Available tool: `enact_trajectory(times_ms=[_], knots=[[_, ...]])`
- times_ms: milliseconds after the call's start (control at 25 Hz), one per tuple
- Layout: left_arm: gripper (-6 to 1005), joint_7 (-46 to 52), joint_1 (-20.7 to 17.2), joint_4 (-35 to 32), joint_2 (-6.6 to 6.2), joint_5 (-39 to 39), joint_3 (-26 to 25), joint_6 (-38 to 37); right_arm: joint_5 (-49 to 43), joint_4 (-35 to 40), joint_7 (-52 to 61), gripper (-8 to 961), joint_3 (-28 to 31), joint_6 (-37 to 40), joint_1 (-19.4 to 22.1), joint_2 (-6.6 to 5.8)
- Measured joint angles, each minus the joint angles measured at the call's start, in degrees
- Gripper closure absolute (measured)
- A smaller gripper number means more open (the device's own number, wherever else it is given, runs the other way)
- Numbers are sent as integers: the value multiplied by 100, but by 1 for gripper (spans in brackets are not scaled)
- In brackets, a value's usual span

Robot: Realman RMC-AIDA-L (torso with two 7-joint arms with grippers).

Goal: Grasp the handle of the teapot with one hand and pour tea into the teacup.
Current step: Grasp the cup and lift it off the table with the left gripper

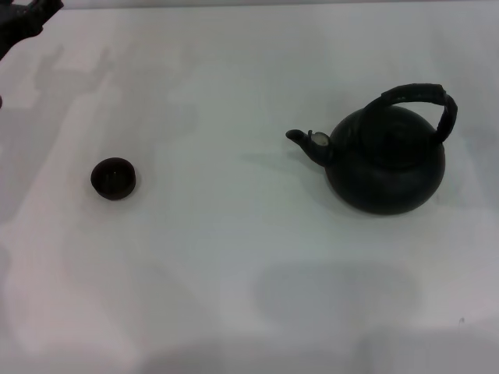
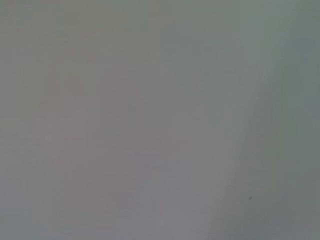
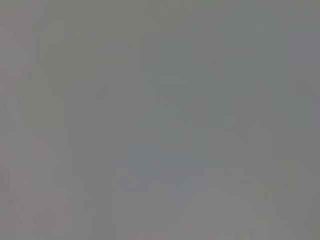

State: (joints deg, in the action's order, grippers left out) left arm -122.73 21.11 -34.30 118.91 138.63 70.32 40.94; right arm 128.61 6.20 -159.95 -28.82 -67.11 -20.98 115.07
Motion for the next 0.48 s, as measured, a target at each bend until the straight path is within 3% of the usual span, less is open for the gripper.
enact_trajectory(times_ms=[120,280,480], knots=[[124,870,-434,-1119,-25,-331,631,-901,2,41,-1,100,0,99,-2,-1],[123,2401,-1035,-2524,-28,-1395,1121,-1806,4,84,-2,101,0,246,-3,-3],[124,5013,-1653,-3730,-35,-3465,1297,-1953,7,131,-10,101,1,336,1,-3]])
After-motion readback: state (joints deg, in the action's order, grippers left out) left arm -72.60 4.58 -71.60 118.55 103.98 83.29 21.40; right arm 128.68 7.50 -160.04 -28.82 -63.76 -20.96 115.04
